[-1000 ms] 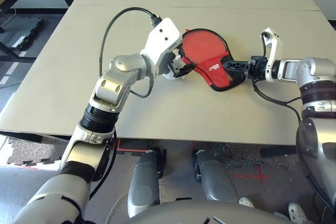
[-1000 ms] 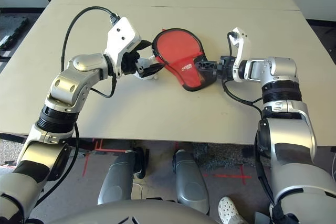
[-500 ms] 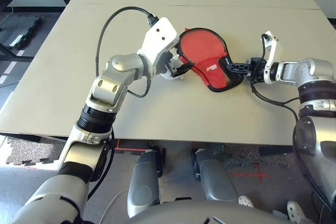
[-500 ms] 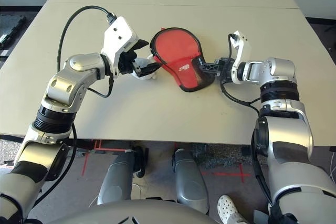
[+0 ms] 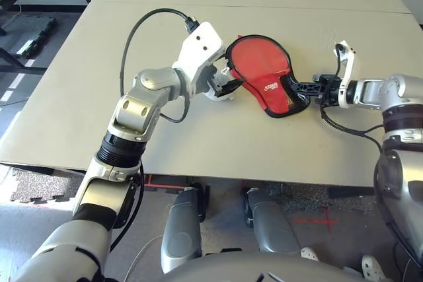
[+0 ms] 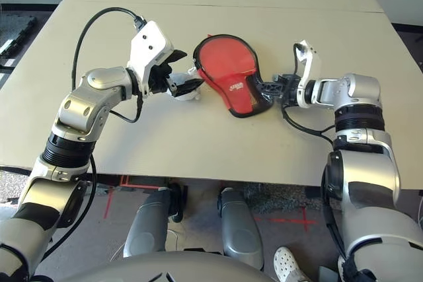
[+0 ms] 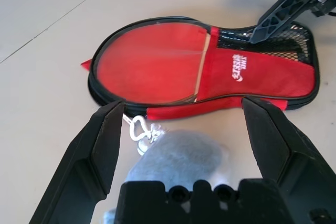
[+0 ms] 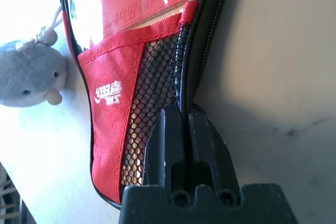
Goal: Store the ping-pong paddle in its case and zip it.
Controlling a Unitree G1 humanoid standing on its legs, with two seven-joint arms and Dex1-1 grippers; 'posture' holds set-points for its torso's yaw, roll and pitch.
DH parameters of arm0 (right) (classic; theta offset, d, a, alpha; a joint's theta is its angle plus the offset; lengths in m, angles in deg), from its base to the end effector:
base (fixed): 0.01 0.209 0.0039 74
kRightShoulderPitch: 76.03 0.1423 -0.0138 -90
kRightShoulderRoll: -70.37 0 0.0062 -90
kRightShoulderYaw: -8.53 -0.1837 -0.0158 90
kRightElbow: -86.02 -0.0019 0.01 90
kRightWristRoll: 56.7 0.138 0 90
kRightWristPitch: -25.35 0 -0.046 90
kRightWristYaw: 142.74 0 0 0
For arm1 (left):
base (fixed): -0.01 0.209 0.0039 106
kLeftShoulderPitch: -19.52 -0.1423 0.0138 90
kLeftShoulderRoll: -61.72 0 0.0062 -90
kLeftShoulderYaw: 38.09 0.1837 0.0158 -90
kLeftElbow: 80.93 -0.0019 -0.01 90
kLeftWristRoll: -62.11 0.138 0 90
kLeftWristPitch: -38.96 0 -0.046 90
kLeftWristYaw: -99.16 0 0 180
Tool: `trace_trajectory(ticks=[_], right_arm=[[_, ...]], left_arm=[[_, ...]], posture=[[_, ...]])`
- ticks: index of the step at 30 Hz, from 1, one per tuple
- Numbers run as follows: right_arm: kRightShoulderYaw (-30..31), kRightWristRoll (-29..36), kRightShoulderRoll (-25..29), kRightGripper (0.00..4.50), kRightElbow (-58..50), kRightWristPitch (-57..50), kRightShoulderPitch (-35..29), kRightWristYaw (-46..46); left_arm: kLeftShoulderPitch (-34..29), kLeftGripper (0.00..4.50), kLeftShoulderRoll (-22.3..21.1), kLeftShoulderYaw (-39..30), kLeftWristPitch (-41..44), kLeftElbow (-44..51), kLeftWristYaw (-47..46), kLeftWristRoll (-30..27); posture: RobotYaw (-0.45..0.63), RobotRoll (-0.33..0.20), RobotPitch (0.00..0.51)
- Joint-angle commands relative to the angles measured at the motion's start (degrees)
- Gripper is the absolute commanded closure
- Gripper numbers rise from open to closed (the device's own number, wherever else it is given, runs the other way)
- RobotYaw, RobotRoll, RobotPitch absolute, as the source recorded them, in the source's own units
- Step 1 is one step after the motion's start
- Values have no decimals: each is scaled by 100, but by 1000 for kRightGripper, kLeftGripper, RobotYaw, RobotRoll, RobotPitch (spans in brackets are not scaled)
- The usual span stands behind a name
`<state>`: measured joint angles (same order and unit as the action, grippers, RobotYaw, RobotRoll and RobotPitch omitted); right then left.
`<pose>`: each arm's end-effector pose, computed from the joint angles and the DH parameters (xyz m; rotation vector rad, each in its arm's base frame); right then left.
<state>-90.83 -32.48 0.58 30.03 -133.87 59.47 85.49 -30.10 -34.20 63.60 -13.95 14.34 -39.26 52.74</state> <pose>0.3016 -0.2839 0.1571 0.4737 0.7511 0.5599 0.2910 0.1359 0.1998 0.3802 0.0436 -0.9439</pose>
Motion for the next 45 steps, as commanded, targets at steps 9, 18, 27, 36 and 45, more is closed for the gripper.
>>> trace_trajectory(ticks=[9, 18, 27, 36, 45], right_arm=[[-365, 766, 580, 4478, -1974, -1488, -1325, -182], [-1072, 1264, 811, 4478, -2909, -2161, -2121, -351], [-1301, 1805, 328, 4478, -3459, -2328, -2507, -884], [-1306, 2168, 499, 3990, -3322, -2328, -2438, -1348], [-387, 1893, 2119, 874, -2615, -1244, -1678, -12]], left_arm=[[-68, 0, 104, 72, -174, -244, -3, 18], [-72, 0, 197, 85, -253, -310, -20, 32], [-57, 0, 254, 87, -323, -389, -14, 49], [-105, 0, 217, 80, -302, -348, 2, 56], [-113, 0, 197, 103, -320, -368, 36, 59]], posture=[[-1, 0, 222], [-14, 0, 223], [-17, 0, 224], [-12, 0, 227], [-19, 0, 222]])
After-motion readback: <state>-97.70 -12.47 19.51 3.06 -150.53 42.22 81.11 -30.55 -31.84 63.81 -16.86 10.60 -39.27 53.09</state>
